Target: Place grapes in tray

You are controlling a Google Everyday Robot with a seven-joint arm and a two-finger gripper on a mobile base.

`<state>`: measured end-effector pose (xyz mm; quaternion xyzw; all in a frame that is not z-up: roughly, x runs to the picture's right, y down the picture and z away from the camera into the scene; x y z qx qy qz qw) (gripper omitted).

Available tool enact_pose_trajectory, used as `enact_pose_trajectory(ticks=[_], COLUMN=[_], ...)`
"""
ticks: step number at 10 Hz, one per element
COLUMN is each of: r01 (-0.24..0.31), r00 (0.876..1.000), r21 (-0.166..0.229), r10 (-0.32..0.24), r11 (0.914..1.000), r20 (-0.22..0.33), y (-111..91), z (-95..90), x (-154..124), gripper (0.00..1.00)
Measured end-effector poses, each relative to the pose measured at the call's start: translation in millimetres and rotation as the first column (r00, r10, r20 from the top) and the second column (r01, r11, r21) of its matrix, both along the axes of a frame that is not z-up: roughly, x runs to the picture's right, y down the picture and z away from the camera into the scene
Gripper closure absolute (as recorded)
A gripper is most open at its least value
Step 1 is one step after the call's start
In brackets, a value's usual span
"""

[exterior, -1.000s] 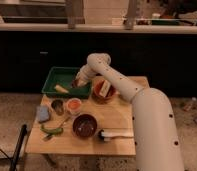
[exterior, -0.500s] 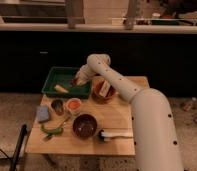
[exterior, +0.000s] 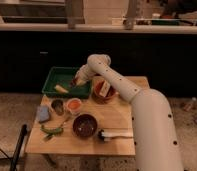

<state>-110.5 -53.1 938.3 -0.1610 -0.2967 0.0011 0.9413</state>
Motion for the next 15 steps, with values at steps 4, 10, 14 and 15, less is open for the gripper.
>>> enact_pose_trajectory(ticks=[4,10,14,15], r01=[-0.002,-0.020,-0.019,-0.012], r00=[1.000,1.000,1.000,1.000], r21=[0.004,0.024,0.016,0.004], r10=[0.002,0.020,0.019,0.012], r11=[1.0000,0.9995,0.9997,0.9999], r20=[0.005,0.004,0.002,0.002], y=[-1.7,-8.9,-11.5,-9.4], z=[0.5,-8.2,-18.3,-21.0], x=[-0.3,9.8,18.9,23.7], gripper=[0.20,0.20,0.20,0.20])
